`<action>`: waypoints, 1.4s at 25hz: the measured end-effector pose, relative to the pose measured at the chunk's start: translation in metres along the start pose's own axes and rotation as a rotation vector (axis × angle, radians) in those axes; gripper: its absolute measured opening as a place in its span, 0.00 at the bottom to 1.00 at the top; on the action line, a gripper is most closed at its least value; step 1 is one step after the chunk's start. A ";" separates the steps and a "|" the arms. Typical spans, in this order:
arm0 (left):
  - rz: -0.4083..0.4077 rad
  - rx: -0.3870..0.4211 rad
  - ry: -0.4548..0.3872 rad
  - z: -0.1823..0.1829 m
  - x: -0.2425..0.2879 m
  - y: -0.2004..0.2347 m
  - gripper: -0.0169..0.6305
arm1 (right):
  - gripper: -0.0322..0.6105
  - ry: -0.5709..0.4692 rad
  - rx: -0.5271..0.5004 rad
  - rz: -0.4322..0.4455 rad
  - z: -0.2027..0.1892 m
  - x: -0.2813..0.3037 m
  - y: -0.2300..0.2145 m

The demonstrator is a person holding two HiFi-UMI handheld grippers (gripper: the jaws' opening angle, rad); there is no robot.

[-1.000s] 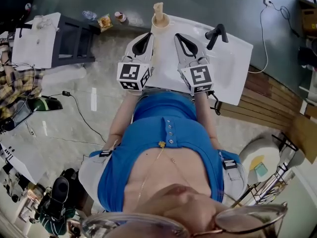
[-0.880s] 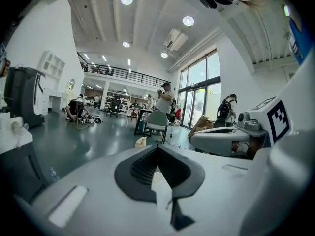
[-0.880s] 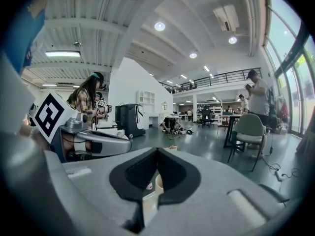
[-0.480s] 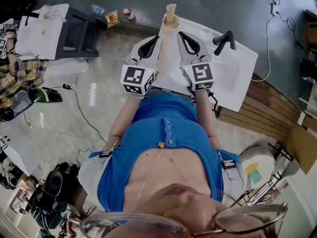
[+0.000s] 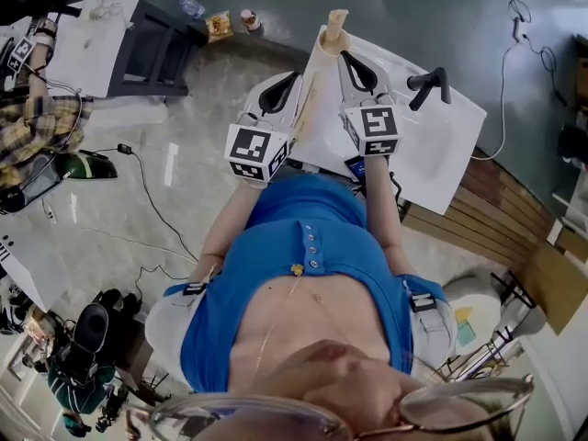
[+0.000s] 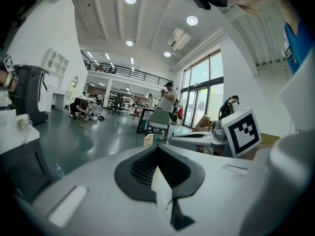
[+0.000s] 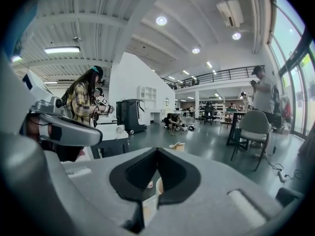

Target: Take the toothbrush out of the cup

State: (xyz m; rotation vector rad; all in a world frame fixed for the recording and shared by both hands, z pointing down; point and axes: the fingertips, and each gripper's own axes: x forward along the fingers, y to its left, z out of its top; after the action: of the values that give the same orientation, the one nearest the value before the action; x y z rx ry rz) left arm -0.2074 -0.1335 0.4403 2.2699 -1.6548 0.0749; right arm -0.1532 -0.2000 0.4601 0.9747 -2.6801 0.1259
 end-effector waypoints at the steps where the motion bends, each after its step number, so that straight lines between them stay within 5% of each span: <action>1: 0.004 -0.001 0.001 -0.001 -0.002 0.003 0.03 | 0.05 0.005 0.000 -0.001 -0.002 0.004 0.000; 20: 0.034 -0.047 0.022 -0.015 -0.019 0.040 0.03 | 0.06 0.136 0.017 -0.065 -0.044 0.061 -0.024; 35: 0.079 -0.087 0.036 -0.023 -0.027 0.066 0.03 | 0.30 0.232 0.039 -0.115 -0.071 0.092 -0.039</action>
State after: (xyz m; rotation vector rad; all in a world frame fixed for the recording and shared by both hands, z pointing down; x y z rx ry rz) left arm -0.2746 -0.1196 0.4709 2.1274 -1.6954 0.0612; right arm -0.1785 -0.2738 0.5542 1.0539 -2.4138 0.2525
